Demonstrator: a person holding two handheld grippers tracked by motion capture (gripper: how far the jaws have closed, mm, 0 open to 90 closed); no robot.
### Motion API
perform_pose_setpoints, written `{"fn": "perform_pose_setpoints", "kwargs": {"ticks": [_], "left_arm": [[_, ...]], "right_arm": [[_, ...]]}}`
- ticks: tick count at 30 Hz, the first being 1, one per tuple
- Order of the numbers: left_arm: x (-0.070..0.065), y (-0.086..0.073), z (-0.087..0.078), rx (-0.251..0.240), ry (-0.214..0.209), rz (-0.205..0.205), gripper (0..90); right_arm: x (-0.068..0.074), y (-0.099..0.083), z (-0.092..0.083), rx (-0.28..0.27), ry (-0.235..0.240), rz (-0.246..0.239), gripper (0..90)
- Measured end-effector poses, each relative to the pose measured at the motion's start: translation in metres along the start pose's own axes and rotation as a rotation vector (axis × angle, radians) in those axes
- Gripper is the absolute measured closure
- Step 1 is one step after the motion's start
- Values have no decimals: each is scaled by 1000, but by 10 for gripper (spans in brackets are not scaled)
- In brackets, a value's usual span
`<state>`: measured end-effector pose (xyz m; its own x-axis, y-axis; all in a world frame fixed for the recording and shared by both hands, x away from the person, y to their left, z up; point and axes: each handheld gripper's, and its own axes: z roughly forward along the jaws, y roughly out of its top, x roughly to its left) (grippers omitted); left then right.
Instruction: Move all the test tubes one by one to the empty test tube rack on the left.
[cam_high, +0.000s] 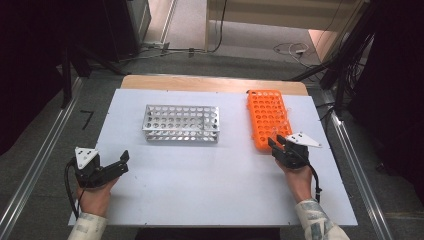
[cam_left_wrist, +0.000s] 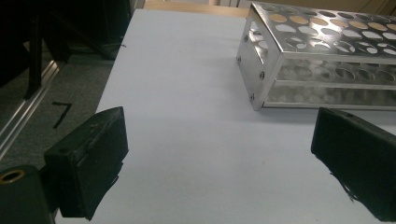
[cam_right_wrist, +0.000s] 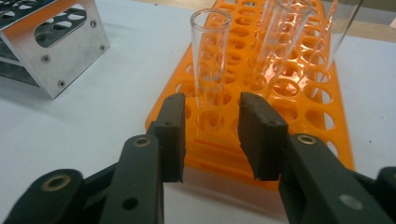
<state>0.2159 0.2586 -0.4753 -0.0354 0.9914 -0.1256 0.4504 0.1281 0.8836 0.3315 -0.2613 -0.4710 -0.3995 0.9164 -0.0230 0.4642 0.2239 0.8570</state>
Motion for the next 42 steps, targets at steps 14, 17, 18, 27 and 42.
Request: {"fn": "perform_pose_setpoints", "kwargs": {"ticks": [14,17,18,27,42], "left_arm": [[1,0,0,0,-4,-4,41],[1,0,0,1,-2,-5,41],[1,0,0,0,-3,-4,41],[1,0,0,1,-4,-4,41],[0,0,0,6,-9,-10,42]], "right_arm": [[2,1,15,1,-26,-8,722],[2,1,17,1,-26,-7,726],[2,1,17,0,-24,-7,726],[1,4,14,-14,-25,0,729],[2,16,-2,-62,-14,11,737]]}}
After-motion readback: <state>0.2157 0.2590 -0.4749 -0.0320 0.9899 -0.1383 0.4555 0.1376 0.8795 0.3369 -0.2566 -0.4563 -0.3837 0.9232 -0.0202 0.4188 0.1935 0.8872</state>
